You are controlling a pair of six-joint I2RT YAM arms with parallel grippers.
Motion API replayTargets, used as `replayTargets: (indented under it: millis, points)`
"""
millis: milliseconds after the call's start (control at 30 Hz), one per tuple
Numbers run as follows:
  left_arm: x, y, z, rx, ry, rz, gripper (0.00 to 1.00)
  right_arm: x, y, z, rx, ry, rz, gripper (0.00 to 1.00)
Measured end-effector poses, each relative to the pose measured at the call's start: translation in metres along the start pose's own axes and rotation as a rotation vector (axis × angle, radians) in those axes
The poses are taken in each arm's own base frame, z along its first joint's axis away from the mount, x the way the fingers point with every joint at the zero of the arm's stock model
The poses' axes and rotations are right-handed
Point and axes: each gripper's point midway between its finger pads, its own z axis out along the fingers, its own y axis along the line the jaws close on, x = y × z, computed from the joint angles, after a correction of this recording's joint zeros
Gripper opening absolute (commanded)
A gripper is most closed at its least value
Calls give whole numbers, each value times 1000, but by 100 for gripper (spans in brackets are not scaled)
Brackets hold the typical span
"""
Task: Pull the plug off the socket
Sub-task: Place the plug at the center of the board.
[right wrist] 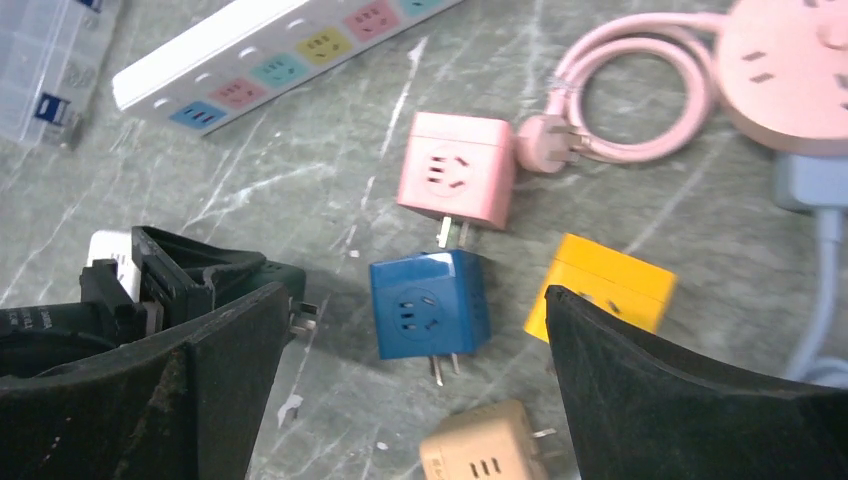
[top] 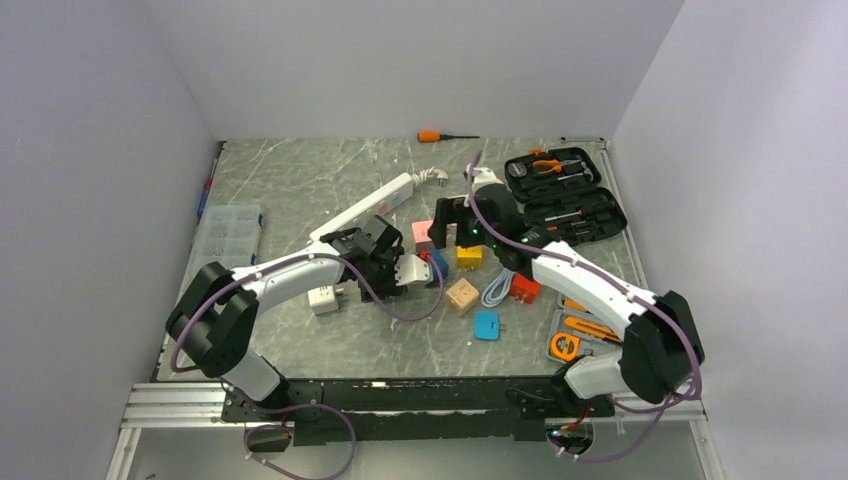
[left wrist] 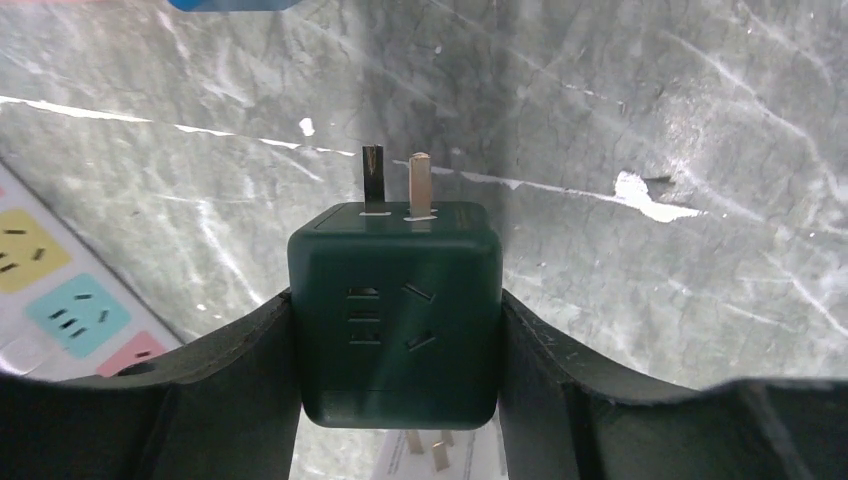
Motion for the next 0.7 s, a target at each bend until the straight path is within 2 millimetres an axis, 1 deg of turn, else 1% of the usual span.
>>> replayTargets:
  millis: [33,100,200,267,300,333,367,433,467,600,700]
  points:
    - [0,-2,3,10,3,-15,0,-2,-4,-5,11,-10,7,100]
    - [1,-4,9,23,8,-40,0,1,-16,-13,42,-14,21,100]
    - [0,-6,15,29,6,-77,0,15,-34,-18,84,14,41,100]
    - [-2,-4,16,23,-6,-98,0,26,-42,-19,104,37,52,100]
    - [-3,-3,16,22,-12,-109,7,31,-44,-19,111,51,55,100]
    - [-4,-2,17,23,-17,-120,22,36,-47,-19,118,64,58,100]
    - [-6,0,17,25,-21,-131,43,39,-48,-20,122,74,60,100]
    - [-8,2,19,30,-28,-154,94,42,-48,-20,124,82,64,100]
    - [-9,2,20,36,-31,-164,99,42,-48,-20,123,82,65,100]
    - [-7,0,21,56,-34,-206,99,42,-48,-20,123,82,67,100]
    - [-6,-2,16,88,-34,-245,99,43,-48,-21,124,84,67,100]
